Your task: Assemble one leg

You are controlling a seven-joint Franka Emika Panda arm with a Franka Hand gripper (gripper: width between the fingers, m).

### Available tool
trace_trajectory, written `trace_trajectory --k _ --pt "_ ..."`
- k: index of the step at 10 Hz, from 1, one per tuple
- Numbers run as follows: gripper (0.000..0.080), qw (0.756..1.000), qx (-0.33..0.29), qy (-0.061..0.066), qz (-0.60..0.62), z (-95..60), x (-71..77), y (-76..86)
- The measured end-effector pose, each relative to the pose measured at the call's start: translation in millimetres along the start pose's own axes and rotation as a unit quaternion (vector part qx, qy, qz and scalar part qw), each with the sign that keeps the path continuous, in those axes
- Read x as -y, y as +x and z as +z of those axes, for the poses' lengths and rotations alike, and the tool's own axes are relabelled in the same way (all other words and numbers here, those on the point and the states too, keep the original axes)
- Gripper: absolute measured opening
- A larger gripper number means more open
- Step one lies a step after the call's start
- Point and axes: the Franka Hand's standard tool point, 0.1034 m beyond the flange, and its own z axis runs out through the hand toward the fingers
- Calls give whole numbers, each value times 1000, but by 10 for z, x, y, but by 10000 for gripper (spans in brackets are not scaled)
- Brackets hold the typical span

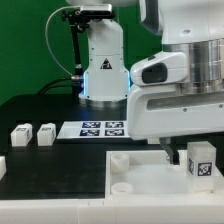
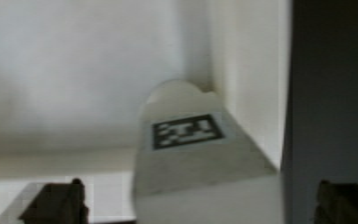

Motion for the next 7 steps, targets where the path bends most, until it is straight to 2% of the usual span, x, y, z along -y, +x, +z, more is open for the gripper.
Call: trace_trajectory --k 2,3,4,7 --pt "636 1000 0 0 31 2 4 -2" --pt "422 999 0 1 41 3 6 -2" --pt "292 995 1 2 96 5 7 -4" --pt "295 975 2 3 223 4 -2 -3"
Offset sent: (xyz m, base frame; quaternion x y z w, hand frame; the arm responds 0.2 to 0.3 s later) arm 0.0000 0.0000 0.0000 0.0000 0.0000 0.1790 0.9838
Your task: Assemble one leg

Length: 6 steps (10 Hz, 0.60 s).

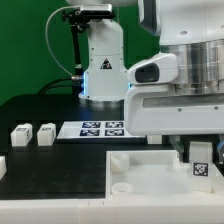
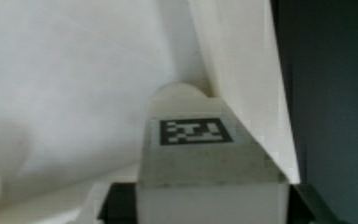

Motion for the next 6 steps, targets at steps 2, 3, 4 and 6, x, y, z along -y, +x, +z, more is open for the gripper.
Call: trace_trajectory --k 2,3,4,6 --pt "295 1000 0 0 0 0 0 0" --pt "295 1000 0 0 0 0 0 0" --pt "295 1000 0 0 0 0 0 0" --pt "295 1000 0 0 0 0 0 0"
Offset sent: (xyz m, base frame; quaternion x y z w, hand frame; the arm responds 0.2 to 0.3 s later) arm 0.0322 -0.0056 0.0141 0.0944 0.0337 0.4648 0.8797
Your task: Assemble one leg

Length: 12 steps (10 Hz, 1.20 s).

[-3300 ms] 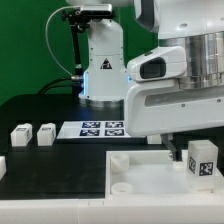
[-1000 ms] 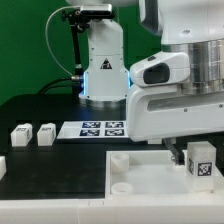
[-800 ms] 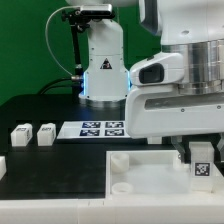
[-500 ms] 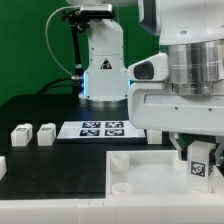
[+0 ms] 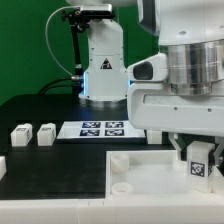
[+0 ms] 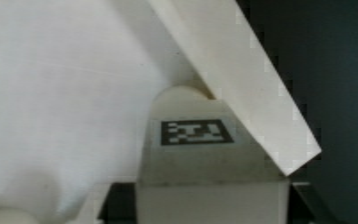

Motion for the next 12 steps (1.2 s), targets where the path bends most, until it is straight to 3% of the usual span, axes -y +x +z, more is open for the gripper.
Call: trace_trajectory --k 3,5,6,8,10,12 --pt "295 1000 0 0 0 0 0 0" --pt "295 983 -1 -2 183 9 -17 -2" --pt "295 962 -3 0 272 21 -7 -27" --pt "295 882 5 25 470 29 16 -42" --pt "295 804 -8 63 591 29 14 -65" --pt "295 811 -10 63 582 31 6 -70"
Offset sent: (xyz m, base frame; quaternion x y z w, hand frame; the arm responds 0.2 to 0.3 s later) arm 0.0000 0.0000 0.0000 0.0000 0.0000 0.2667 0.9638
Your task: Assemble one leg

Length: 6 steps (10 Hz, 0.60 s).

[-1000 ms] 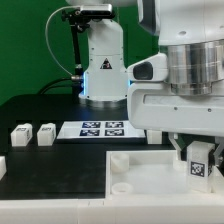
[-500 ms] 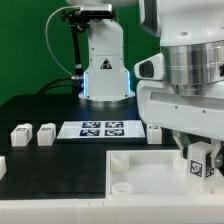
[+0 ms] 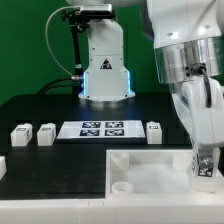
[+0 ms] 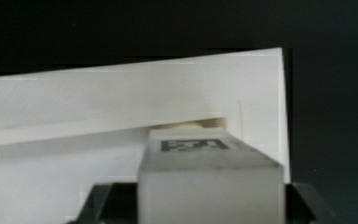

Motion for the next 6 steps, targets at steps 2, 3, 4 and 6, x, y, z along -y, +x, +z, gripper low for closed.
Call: trace_trajectory --k 2,3,4,6 --pt "536 994 -2 0 -112 45 -3 43" --pt "615 973 -3 -14 -232 29 45 52" --pt "639 954 -5 -13 -301 20 94 35" --pt "648 909 -6 -16 -416 31 84 57"
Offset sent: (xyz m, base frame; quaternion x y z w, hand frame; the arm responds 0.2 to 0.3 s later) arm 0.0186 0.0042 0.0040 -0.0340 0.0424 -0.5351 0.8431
